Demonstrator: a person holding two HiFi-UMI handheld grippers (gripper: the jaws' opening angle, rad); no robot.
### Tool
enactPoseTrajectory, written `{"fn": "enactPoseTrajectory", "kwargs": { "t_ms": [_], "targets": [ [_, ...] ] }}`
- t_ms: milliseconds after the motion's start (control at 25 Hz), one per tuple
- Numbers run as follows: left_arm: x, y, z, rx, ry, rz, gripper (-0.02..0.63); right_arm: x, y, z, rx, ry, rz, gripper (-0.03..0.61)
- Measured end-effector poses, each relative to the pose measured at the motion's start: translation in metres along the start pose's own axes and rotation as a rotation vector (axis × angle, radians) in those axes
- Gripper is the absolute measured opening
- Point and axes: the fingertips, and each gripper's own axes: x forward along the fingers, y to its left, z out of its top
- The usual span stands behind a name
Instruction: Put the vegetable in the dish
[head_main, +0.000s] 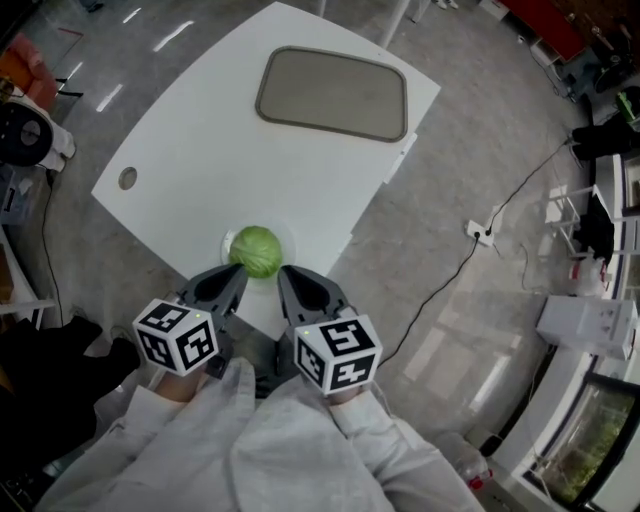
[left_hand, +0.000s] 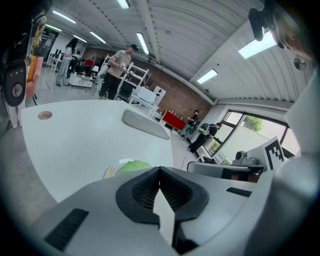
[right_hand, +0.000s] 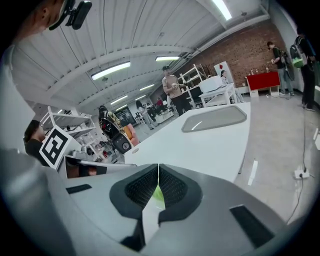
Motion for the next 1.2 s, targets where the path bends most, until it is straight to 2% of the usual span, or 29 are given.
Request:
{"fn": "enactPoseTrajectory", "kwargs": {
  "t_ms": [440, 640, 880, 1200],
  "targets": [
    [0.004, 0.037, -0.03, -0.092, 0.079, 0.053, 0.008, 0.013, -0.018, -0.026, 0.025, 0.087, -0.022, 0.014],
    [0.007, 0.055, -0.042, -0.11, 0.113, 0.089, 0.009, 0.024, -0.025, -0.032, 0.053, 0.112, -0.043, 0.015],
    [0.008, 0.069, -0.048, -0.158, 0.097, 0.09, 0.011, 0.029, -0.038, -0.042, 0.066, 0.127, -0.106, 0.015],
    [0.007, 0.089, -0.061, -0.199, 0.118, 0.177, 0.018, 0.037, -0.048, -0.055, 0.114, 0.167, -0.113, 0.02]
  ]
}}
